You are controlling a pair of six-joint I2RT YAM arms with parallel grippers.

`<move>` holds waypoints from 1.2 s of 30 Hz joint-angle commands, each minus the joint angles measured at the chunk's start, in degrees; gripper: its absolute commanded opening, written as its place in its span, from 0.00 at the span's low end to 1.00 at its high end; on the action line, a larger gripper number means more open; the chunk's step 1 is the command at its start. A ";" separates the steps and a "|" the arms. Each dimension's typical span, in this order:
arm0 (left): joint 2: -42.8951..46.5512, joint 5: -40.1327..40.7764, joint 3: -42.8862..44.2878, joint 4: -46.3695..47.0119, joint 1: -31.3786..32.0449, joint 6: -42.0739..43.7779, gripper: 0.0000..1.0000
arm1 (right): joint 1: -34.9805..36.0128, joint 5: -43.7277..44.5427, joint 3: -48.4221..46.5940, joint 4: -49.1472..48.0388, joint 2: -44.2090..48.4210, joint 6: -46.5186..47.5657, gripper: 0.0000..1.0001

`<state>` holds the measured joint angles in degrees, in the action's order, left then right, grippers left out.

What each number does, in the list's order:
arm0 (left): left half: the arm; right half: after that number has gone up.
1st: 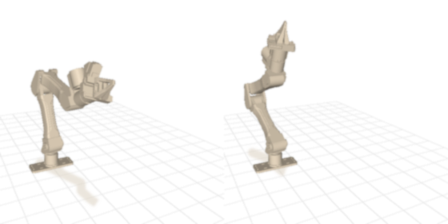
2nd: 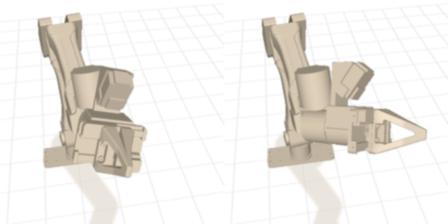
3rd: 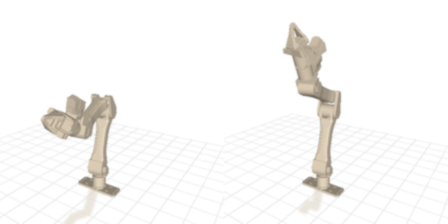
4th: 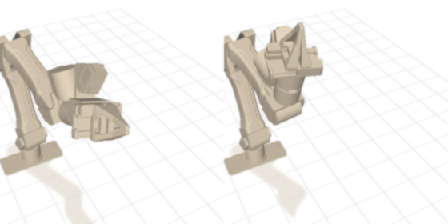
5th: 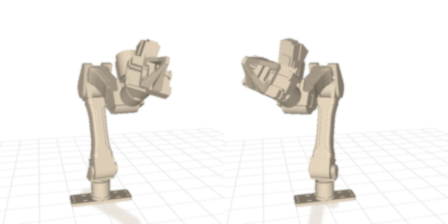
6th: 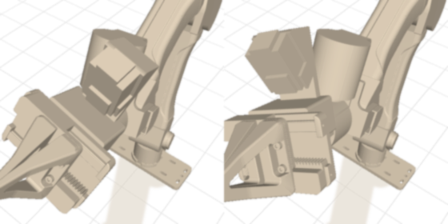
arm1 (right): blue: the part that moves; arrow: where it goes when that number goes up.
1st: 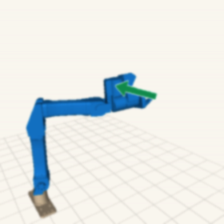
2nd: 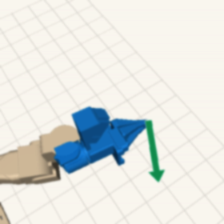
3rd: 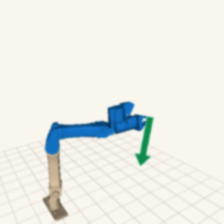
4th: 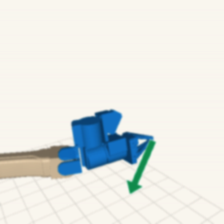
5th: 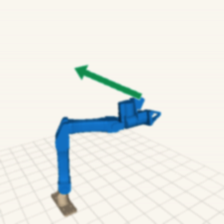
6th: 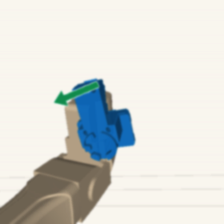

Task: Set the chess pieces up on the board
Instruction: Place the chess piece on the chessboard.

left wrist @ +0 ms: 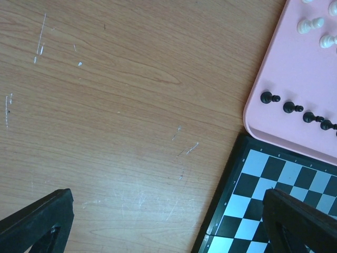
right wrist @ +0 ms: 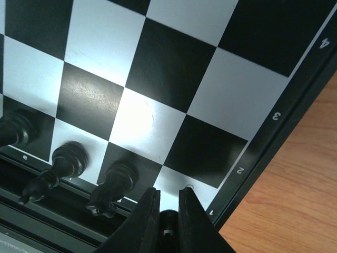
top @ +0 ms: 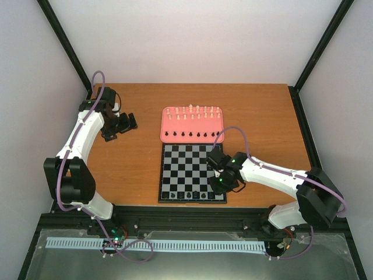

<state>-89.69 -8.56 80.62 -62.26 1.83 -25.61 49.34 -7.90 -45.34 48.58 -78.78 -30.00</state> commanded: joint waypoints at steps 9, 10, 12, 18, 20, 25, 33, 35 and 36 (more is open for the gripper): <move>2.27 -0.12 -1.02 0.43 0.37 1.11 1.00 | 0.66 -0.29 2.22 -2.81 -1.40 -1.11 0.03; 2.29 -0.12 -1.09 0.53 0.37 1.09 1.00 | 0.67 -0.23 2.33 -2.79 -1.64 -1.11 0.03; 2.30 -0.20 -1.09 0.49 0.33 1.06 1.00 | 0.67 0.17 2.58 -2.79 -1.67 -1.17 0.03; 2.54 -0.10 -1.36 0.56 0.32 0.74 1.00 | 0.67 1.33 3.28 -3.03 -1.44 -1.31 0.04; 2.67 -0.14 -1.49 0.64 0.39 0.64 1.00 | 0.67 1.31 3.41 -3.09 -1.30 -1.22 0.05; 2.95 -0.02 -1.61 0.65 0.49 0.34 1.00 | 0.67 1.78 3.50 -2.85 -0.84 -0.93 0.10; 3.71 0.16 -2.05 0.56 0.57 -0.06 1.00 | 0.67 2.33 3.16 -2.45 -0.34 -0.41 0.16; 3.89 0.42 -2.05 0.51 0.59 -0.06 1.00 | 0.67 2.37 3.06 -2.35 0.02 -0.24 0.18; 3.95 0.47 -2.05 0.41 0.60 -0.10 1.00 | 0.67 2.44 3.02 -2.30 0.22 -0.13 0.18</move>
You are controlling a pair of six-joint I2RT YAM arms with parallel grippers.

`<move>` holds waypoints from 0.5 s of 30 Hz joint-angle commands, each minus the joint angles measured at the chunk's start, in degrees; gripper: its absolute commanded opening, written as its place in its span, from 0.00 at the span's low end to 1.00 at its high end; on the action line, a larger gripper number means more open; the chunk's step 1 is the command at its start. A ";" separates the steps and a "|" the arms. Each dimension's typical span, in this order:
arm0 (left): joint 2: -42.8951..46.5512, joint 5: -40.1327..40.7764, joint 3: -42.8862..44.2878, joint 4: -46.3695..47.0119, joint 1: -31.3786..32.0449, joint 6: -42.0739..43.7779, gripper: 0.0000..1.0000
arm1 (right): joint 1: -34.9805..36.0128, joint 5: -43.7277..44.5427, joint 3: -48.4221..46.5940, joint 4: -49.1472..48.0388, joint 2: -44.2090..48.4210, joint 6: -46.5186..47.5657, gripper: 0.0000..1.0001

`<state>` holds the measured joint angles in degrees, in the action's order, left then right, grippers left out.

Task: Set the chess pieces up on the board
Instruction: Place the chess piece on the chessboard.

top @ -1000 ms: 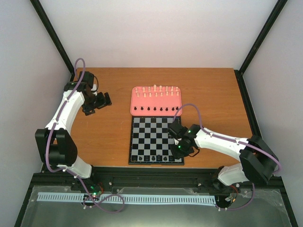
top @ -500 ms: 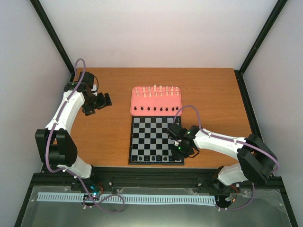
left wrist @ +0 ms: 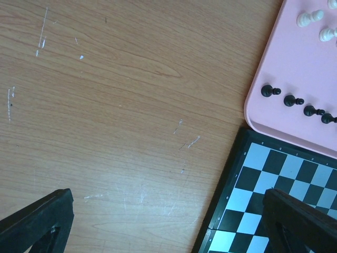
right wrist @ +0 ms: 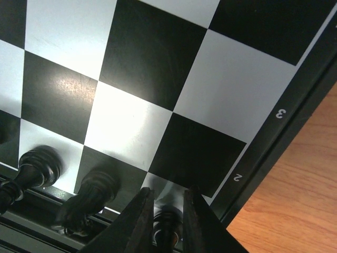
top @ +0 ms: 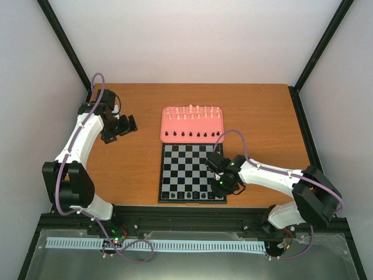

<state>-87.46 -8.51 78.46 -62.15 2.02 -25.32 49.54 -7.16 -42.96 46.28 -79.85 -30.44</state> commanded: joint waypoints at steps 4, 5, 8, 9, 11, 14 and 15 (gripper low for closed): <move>1.77 0.39 0.18 0.44 0.44 -0.61 1.00 | 0.47 1.63 0.58 -0.19 1.57 0.59 0.21; 1.84 0.40 0.16 0.41 0.44 -0.67 1.00 | 0.47 1.58 0.58 -0.22 1.62 0.70 0.21; 1.77 0.34 0.25 0.37 0.39 -0.74 1.00 | 0.47 1.88 0.38 -0.12 1.77 0.82 0.22; 1.73 0.35 0.28 0.36 0.40 -0.70 1.00 | 0.47 2.38 0.06 0.13 2.02 0.77 0.22; 1.68 0.38 0.29 0.42 0.43 -0.74 1.00 | 0.47 4.00 -0.46 0.73 2.80 0.35 0.23; 1.64 0.30 0.28 0.47 0.43 -0.78 1.00 | 0.49 5.82 -1.42 1.09 4.09 0.13 0.26; 1.53 0.29 0.41 0.53 0.49 -0.78 1.00 | 0.47 6.02 -1.69 1.01 4.21 0.18 0.27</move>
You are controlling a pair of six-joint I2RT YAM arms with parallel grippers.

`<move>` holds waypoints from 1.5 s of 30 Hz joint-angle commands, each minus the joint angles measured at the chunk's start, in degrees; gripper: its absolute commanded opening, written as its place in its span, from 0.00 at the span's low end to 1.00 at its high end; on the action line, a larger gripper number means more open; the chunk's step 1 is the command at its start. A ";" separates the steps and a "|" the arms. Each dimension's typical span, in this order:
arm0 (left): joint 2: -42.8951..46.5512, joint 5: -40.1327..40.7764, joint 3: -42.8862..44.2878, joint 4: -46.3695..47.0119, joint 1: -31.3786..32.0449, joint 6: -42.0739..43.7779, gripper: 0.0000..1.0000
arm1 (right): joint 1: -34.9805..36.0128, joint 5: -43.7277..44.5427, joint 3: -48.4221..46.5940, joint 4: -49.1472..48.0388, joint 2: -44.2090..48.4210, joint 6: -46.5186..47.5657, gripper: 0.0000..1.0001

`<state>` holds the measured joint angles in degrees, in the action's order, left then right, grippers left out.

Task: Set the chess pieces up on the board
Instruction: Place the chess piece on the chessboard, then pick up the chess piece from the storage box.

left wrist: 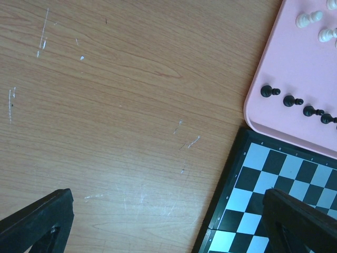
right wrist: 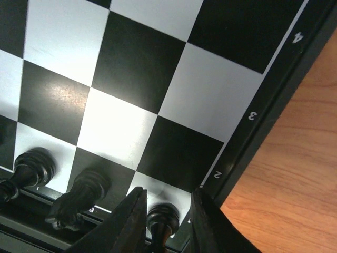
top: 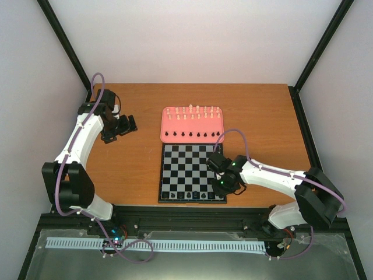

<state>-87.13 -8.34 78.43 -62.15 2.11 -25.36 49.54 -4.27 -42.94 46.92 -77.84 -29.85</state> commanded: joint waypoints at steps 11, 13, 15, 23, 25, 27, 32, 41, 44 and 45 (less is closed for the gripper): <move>0.00 -0.07 2.18 0.45 0.38 -0.39 1.00 | -0.08 8.02 -9.35 3.84 2.03 2.27 0.46; -0.38 -0.23 2.58 0.45 0.41 -0.30 1.00 | -2.16 9.21 -13.82 4.50 0.34 4.72 0.49; -0.64 -0.52 3.05 0.51 0.44 -0.30 1.00 | -5.37 9.37 -18.17 4.59 -2.47 7.48 0.50; -1.65 -0.36 5.12 -0.41 0.39 0.54 1.00 | -19.01 10.00 -37.66 1.65 -22.00 15.46 0.41; -1.81 -0.08 5.77 -0.57 0.39 0.65 1.00 | -21.01 9.66 -42.23 0.34 -27.08 16.60 0.39; -2.33 -0.15 6.31 -0.89 0.39 0.67 1.00 | -22.42 9.29 -46.92 0.61 -32.09 17.50 0.36; -2.97 0.18 6.87 -1.29 0.40 0.41 1.00 | -25.35 9.32 -52.47 0.41 -39.35 18.63 0.31; -4.79 0.55 6.43 -1.07 0.40 -0.02 1.00 | -27.04 6.71 -55.49 0.28 -45.01 20.52 0.29; -5.55 0.36 6.87 -0.88 0.40 -0.36 1.00 | -27.34 5.87 -55.64 0.10 -45.91 20.77 0.28; -5.67 0.30 7.07 -0.80 0.37 -0.46 1.00 | -27.38 5.70 -55.68 0.16 -46.24 20.83 0.27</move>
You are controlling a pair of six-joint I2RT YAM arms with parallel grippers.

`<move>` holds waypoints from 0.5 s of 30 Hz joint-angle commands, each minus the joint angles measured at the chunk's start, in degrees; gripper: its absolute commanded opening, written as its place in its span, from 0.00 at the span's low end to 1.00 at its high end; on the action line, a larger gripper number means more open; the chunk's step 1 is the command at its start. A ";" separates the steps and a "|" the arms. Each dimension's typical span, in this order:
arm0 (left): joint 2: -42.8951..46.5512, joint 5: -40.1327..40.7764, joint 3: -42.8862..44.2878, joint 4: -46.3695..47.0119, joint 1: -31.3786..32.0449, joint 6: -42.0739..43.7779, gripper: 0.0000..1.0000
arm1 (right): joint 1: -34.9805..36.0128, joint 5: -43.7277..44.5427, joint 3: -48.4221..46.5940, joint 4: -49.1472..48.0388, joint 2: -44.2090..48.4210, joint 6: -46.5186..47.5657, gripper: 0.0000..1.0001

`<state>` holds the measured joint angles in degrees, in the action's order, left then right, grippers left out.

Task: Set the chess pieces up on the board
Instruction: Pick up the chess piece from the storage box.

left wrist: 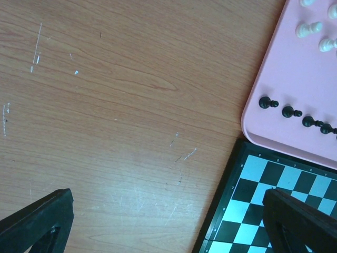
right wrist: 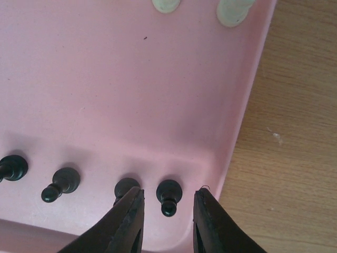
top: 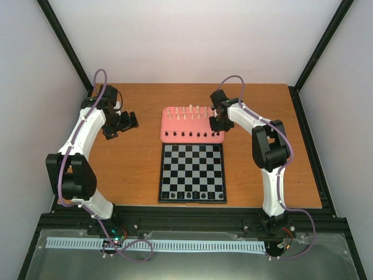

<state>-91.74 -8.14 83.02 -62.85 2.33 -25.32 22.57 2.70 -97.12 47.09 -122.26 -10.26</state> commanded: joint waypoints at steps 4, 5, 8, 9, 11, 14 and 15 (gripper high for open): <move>-1.61 0.16 2.84 -0.04 0.20 -0.78 1.00 | -0.72 -1.60 -2.15 0.23 -2.91 1.73 0.26; -1.70 0.17 2.92 -0.02 0.14 -0.78 1.00 | -0.82 -1.64 -2.39 0.42 -3.16 1.80 0.26; -1.92 0.26 2.74 0.01 0.16 -0.95 1.00 | -1.01 -1.73 -2.88 0.86 -3.79 1.99 0.23; -1.99 0.24 2.68 0.03 0.17 -1.06 1.00 | -1.03 -1.72 -3.03 1.01 -3.90 2.01 0.23; -2.04 0.22 2.51 0.09 0.21 -1.13 1.00 | -1.14 -1.90 -2.94 1.14 -4.03 2.01 0.22; -2.14 0.23 2.50 0.10 0.17 -1.18 1.00 | -1.18 -1.96 -2.77 1.42 -4.09 2.00 0.20; -2.16 0.23 2.51 0.10 0.20 -1.18 1.00 | -1.14 -2.01 -2.59 1.42 -3.98 2.02 0.19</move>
<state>-93.69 -8.12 83.13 -62.83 2.33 -25.76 21.87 0.86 -98.32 47.97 -125.73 -8.80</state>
